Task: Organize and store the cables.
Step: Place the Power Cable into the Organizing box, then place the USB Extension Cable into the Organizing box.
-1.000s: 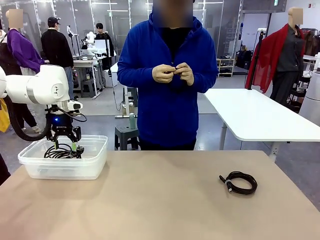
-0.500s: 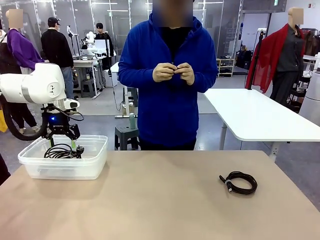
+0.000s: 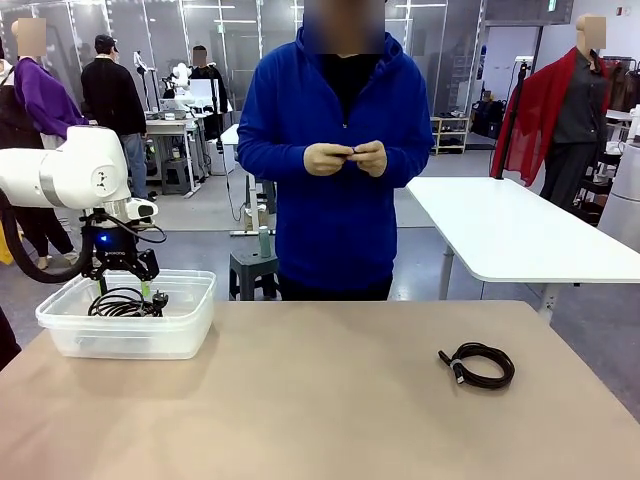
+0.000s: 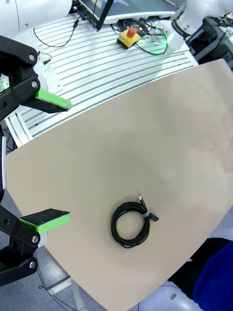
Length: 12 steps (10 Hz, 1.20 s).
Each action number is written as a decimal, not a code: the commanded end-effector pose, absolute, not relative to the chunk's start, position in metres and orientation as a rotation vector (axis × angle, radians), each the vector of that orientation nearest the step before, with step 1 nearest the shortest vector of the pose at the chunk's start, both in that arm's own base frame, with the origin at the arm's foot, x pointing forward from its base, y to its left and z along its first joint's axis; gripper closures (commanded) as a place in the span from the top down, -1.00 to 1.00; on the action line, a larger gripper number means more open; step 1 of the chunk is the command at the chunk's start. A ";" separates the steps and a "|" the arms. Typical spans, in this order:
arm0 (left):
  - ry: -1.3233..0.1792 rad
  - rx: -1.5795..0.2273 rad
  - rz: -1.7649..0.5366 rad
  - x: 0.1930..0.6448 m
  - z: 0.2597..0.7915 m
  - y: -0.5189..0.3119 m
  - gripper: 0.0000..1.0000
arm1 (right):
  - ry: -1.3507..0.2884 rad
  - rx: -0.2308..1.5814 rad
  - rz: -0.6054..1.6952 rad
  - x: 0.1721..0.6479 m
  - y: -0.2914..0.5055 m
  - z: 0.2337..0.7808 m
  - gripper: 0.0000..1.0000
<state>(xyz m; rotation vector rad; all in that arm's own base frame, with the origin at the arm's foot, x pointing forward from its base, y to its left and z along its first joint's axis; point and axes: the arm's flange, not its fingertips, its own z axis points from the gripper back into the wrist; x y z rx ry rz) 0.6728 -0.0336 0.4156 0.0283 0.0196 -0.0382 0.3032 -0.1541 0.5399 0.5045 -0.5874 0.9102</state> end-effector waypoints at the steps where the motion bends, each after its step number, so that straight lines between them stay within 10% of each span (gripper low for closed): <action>1: 0.022 0.030 -0.027 0.677 0.416 -0.033 1.00 | -0.599 0.514 0.925 0.303 -0.155 0.540 1.00; 12: -0.093 -0.006 -0.139 0.634 0.438 -0.021 1.00 | -0.594 0.434 0.957 0.297 -0.144 0.565 1.00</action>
